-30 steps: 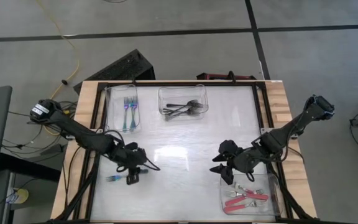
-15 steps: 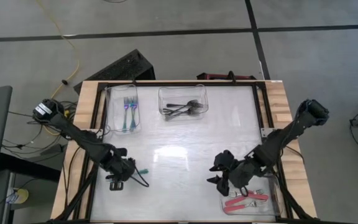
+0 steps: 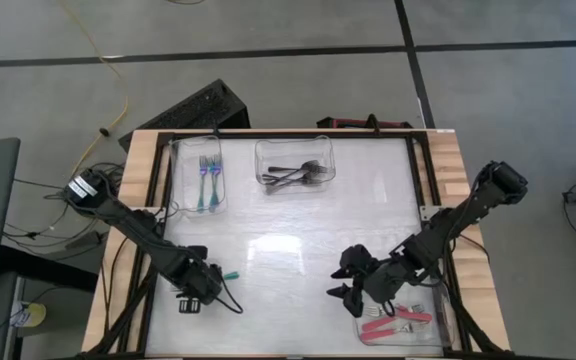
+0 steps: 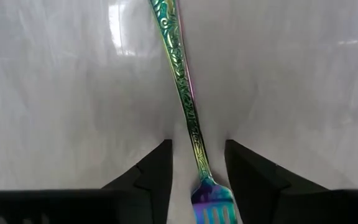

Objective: Sort silverware by color (type)
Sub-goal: Put the purple fork into the top left transparent bin

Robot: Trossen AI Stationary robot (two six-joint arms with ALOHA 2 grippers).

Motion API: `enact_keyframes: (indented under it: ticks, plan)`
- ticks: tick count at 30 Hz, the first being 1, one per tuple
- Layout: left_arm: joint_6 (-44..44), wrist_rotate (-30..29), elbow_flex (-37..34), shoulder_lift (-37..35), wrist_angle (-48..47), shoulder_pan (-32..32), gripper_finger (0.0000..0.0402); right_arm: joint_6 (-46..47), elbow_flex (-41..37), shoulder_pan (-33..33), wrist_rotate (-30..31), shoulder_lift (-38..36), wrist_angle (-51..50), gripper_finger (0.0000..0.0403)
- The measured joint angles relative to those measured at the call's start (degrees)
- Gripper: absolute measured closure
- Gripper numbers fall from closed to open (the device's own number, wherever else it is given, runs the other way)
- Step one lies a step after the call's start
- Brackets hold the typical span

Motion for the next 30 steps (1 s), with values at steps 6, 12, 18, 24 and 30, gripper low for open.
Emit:
enact_keyframes:
  ticks: [6, 12, 18, 24, 30]
  plan:
    - [1.94, 1.16, -0.32, -1.24, 1.04, 2.23, 0.0374, 1.49, 0.0, 0.97, -0.02, -0.08, 0.54, 0.0143]
    - [8.58, 1.84, 5.19, -1.18, 2.64, 6.58, 0.0397, 1.47, 0.02, 2.69, 0.4, -0.1, 3.8, 0.0143]
    - [30.65, -2.03, 20.6, -1.42, -9.51, 12.66, 0.0399, 2.27, 0.02, 3.84, 0.85, -0.1, 5.36, 0.0143]
    - [66.1, -15.01, 38.91, -1.62, -31.16, 20.09, 0.04, 4.34, 0.02, 3.89, 3.07, -0.1, 6.64, 0.0143]
    - [96.36, -18.99, 45.44, -1.68, -48.69, 34.14, 0.0401, 4.36, 0.02, 2.8, 4.05, -0.08, 10.09, 0.0143]
